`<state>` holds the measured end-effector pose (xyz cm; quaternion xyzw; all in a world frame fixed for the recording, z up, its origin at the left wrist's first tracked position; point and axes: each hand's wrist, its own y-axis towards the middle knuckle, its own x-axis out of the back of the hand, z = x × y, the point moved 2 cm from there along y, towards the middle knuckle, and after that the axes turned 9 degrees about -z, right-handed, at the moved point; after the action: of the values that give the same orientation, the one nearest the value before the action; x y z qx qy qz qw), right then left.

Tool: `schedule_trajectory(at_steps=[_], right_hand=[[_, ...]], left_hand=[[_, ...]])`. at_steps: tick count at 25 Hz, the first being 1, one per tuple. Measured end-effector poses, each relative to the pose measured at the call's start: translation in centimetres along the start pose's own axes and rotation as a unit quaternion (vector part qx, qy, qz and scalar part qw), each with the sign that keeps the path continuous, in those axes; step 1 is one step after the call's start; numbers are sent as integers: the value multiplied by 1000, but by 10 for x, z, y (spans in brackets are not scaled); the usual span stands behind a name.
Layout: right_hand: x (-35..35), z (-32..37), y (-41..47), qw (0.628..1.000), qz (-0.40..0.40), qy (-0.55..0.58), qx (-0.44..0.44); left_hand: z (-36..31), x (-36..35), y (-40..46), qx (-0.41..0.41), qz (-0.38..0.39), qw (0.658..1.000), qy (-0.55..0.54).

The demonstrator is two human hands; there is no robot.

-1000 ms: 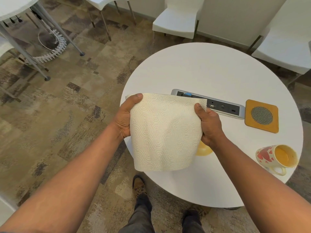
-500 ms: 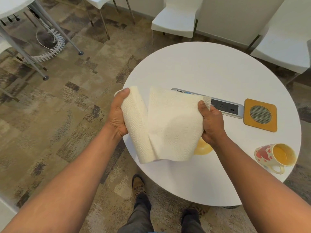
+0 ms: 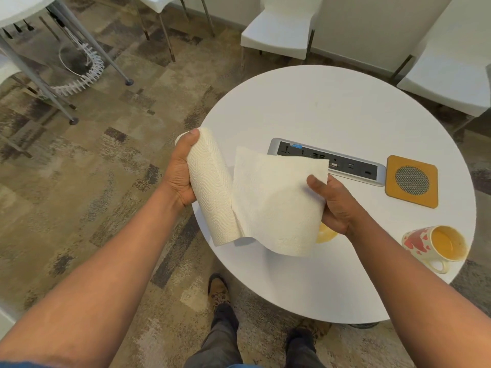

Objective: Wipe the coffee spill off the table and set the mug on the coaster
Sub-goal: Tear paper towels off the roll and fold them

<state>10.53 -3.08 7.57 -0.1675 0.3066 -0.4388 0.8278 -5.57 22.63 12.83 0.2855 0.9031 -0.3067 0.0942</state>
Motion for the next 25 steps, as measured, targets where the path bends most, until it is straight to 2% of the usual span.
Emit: schedule_trajectory(at_steps=[3,20,22,25], right_hand=[[9,-5,-3,998,40,-10,-44],[35,7,11,997,-64,-48,5],[38,9,11,996,-82,-41,20],[43,10,12,989,-135,-41,53]], left_hand=[[-3,0,0,1,4,1000,1],[-1,12,10,17,10,999,44],[3,17,18,1,-4,998,63],[10,20,27,-81,-71,990,94]])
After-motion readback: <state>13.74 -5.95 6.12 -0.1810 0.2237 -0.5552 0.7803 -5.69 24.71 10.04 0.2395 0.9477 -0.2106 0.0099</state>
